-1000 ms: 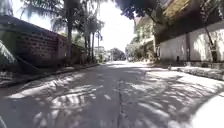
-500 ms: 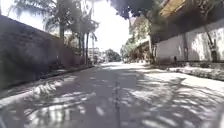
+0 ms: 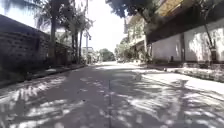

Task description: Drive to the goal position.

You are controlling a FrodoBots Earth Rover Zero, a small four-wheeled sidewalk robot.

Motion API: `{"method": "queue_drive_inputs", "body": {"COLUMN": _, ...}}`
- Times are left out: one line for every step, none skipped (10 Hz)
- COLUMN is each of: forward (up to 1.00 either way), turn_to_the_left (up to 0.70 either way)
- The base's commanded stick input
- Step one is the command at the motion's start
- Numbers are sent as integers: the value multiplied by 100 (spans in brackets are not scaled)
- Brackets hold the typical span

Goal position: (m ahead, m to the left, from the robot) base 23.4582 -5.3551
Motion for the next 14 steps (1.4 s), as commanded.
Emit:
{"method": "queue_drive_inputs", "body": {"forward": 85, "turn_to_the_left": 0}}
{"method": "queue_drive_inputs", "body": {"forward": 85, "turn_to_the_left": 0}}
{"method": "queue_drive_inputs", "body": {"forward": 85, "turn_to_the_left": 0}}
{"method": "queue_drive_inputs", "body": {"forward": 85, "turn_to_the_left": 0}}
{"method": "queue_drive_inputs", "body": {"forward": 85, "turn_to_the_left": 0}}
{"method": "queue_drive_inputs", "body": {"forward": 85, "turn_to_the_left": 0}}
{"method": "queue_drive_inputs", "body": {"forward": 85, "turn_to_the_left": 0}}
{"method": "queue_drive_inputs", "body": {"forward": 85, "turn_to_the_left": 0}}
{"method": "queue_drive_inputs", "body": {"forward": 85, "turn_to_the_left": 0}}
{"method": "queue_drive_inputs", "body": {"forward": 85, "turn_to_the_left": 0}}
{"method": "queue_drive_inputs", "body": {"forward": 85, "turn_to_the_left": 0}}
{"method": "queue_drive_inputs", "body": {"forward": 85, "turn_to_the_left": 0}}
{"method": "queue_drive_inputs", "body": {"forward": 85, "turn_to_the_left": 0}}
{"method": "queue_drive_inputs", "body": {"forward": 85, "turn_to_the_left": -12}}
